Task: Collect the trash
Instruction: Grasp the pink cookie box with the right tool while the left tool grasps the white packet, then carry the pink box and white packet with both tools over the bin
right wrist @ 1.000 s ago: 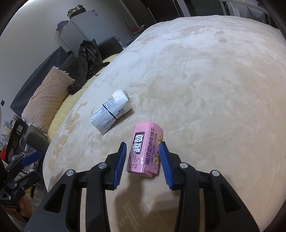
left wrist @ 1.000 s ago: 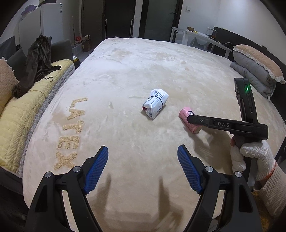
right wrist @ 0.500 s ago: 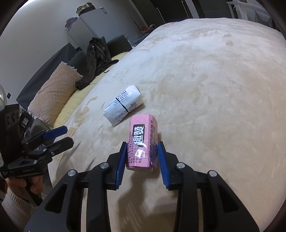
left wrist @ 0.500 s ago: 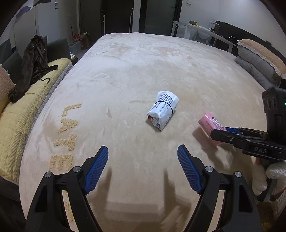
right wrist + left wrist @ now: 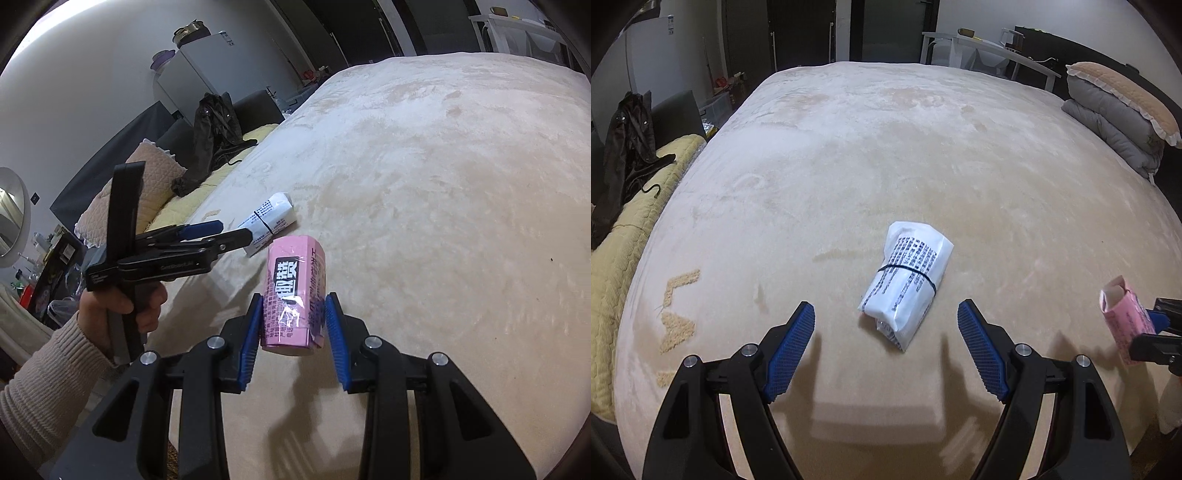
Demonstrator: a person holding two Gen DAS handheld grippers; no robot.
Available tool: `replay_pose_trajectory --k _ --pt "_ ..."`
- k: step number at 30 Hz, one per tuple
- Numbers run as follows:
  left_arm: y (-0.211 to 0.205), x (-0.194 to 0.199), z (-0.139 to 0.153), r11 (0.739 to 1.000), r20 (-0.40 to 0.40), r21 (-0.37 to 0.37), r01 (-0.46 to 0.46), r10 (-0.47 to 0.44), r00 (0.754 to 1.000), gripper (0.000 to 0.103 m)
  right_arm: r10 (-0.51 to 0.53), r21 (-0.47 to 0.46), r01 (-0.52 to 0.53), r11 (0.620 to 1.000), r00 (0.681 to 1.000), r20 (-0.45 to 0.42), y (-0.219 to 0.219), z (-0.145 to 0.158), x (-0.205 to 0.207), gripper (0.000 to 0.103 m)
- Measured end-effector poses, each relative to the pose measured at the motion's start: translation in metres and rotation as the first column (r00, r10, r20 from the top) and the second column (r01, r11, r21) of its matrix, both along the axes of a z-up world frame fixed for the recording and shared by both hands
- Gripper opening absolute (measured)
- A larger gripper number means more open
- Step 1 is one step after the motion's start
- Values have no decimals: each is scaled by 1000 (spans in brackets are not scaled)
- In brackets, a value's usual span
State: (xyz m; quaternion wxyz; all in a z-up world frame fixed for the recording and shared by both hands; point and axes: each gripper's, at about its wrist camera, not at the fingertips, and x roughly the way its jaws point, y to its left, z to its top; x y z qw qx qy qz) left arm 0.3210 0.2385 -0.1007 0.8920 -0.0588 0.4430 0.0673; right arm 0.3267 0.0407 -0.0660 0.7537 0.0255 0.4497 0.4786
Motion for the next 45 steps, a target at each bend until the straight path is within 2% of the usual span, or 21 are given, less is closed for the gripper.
replay_pose_trajectory --k 5,9,10,11,12,14,19,24,27,32,36,45 --pt "-10 17 -4 998 4 57 25 -25 1000 78 2 18 -2 1000 1000 -3 -16 8 -4 35" --pt "-16 28 -10 997 -8 75 29 -29 1000 76 -8 35 8 999 1000 -14 -29 13 -4 35" --pt "-17 30 -11 996 -9 78 34 -33 999 71 -9 39 10 999 1000 -18 -31 14 -4 35" --pt "-19 32 -13 996 -17 87 34 -33 999 55 -10 46 11 999 1000 -17 -33 16 -4 35" --pt "-20 34 -14 995 -28 96 31 -28 999 46 -10 51 11 999 1000 -13 -35 18 -5 35" --pt "-21 34 -16 996 -37 80 38 -35 999 41 -17 58 17 998 1000 -1 -39 22 -6 35" --pt "-21 28 -8 998 -34 59 3 -1 999 39 -38 65 36 997 999 20 -47 27 -8 35" --pt "-37 14 5 999 -18 50 11 -11 1000 39 -64 74 61 995 998 28 -56 30 -7 35" --pt "-45 4 10 999 -17 -30 21 -21 1000 39 -88 87 85 993 996 31 -63 33 -7 35" --pt "-64 -24 23 997 19 -76 26 -25 1000 39 -132 92 125 988 989 70 -73 34 -10 35" --pt "-75 -49 26 995 40 -97 16 -12 999 39 -163 92 158 983 986 46 -83 27 -12 35" --pt "-100 -113 37 989 91 -147 22 -8 996 39 -220 119 211 970 973 69 -110 23 -37 35"
